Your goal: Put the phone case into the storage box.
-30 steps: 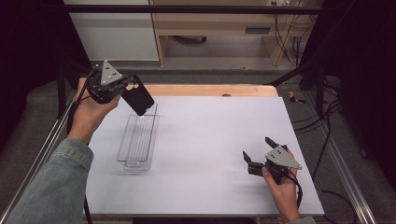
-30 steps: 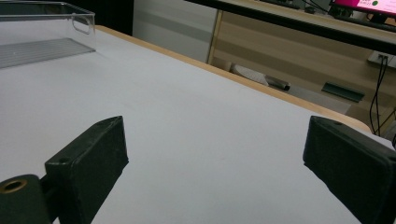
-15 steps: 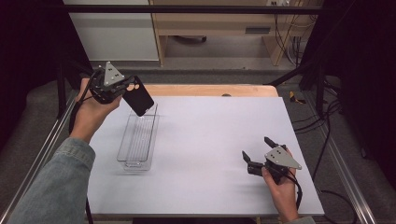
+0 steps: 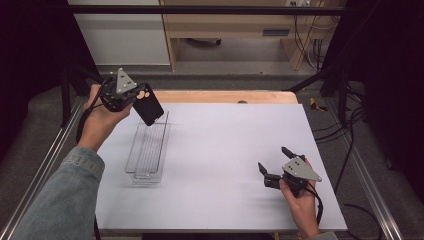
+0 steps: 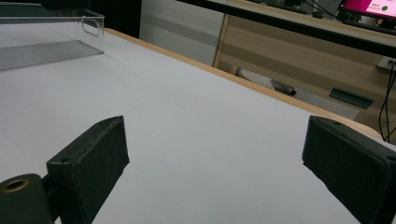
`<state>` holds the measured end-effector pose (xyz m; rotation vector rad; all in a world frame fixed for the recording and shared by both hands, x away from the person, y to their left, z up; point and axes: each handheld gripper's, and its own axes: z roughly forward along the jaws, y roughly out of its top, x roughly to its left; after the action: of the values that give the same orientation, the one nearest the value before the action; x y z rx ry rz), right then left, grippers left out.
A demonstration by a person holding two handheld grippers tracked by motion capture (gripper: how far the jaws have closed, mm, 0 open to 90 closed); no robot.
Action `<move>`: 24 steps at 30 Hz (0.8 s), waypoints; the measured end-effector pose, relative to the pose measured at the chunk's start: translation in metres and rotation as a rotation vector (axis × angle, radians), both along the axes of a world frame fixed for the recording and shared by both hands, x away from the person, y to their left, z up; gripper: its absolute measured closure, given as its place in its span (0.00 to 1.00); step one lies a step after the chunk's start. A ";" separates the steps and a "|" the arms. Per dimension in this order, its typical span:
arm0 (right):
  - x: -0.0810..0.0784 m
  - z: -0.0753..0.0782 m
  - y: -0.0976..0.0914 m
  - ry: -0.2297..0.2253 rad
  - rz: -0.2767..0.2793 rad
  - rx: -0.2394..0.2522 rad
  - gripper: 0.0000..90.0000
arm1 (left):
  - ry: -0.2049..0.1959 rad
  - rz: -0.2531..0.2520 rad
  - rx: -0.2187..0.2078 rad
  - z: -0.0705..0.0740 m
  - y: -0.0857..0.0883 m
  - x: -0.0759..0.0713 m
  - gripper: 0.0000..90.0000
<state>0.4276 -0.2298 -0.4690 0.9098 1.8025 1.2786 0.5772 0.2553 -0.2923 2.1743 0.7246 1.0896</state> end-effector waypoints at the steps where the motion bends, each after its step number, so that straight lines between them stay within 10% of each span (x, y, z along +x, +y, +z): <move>1: 0.000 0.000 0.000 0.001 0.001 0.000 0.08 | 0.001 0.000 0.005 -0.001 0.000 0.001 0.92; 24: 0.001 -0.002 0.003 0.004 0.022 -0.014 0.08 | 0.004 -0.014 0.065 -0.017 -0.001 0.010 0.92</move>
<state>0.4289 -0.2271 -0.4713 0.8877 1.8268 1.2765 0.5874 0.2546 -0.3098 2.2331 0.6829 1.1164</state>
